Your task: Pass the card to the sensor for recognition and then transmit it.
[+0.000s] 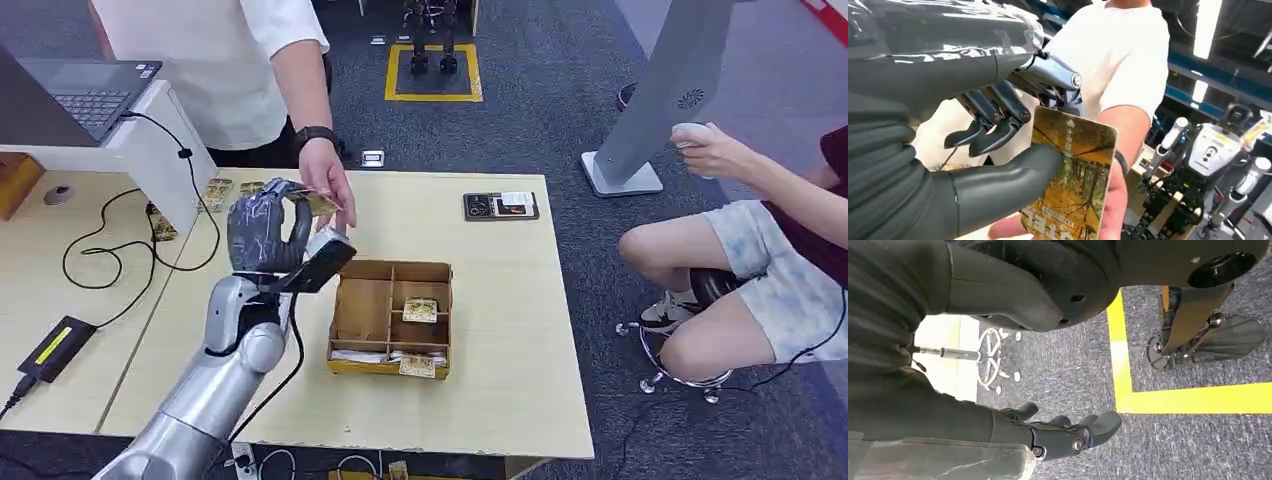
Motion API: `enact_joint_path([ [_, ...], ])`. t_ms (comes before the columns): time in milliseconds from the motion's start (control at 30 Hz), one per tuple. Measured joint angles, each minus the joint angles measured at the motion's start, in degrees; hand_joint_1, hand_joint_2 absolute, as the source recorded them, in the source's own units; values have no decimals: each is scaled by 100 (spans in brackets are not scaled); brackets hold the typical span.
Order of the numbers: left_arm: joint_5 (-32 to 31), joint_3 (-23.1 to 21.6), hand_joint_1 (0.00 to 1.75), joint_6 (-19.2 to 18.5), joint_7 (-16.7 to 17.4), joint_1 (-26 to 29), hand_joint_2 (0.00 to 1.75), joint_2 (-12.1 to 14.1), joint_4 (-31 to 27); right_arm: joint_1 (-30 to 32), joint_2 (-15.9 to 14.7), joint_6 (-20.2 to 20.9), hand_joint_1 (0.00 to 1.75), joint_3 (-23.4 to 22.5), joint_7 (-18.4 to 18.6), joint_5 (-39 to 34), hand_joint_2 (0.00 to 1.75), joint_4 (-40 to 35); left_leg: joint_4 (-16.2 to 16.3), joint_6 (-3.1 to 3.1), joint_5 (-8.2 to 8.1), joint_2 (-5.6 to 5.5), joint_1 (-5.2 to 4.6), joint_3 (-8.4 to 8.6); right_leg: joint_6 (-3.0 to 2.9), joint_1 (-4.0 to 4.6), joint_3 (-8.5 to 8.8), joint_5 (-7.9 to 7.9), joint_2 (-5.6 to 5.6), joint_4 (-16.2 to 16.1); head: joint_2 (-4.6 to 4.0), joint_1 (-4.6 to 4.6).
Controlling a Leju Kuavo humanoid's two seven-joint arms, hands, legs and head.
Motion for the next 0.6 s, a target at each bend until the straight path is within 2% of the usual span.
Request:
enact_joint_path([
  [433,344,192,175,197,-98,-247,175,-195,461,-85,0,4,0,63,9,-18,175,2,1,0,0,1,0,0,-1,0,-1,1,1,0,0,-2],
  [467,379,205,162,225,-120,-248,175,-212,470,-91,0,2,0,66,4,-33,175,2,0,0,0,0,0,0,-1,0,-1,1,1,0,0,0],
  [500,414,210,7,262,-155,-249,175,-221,477,-95,0,0,0,68,2,-35,175,2,1,0,1,0,0,0,-1,0,-1,1,1,0,0,0],
  [533,479,212,0,306,-197,-248,175,-230,477,-102,0,-2,0,72,2,-39,175,2,1,0,0,0,0,0,-1,0,-1,1,1,0,0,-2],
  [600,625,216,0,343,-236,-248,175,-267,477,-106,0,-2,0,76,2,-42,175,4,1,0,0,0,0,0,-1,0,-1,1,1,0,0,0],
])
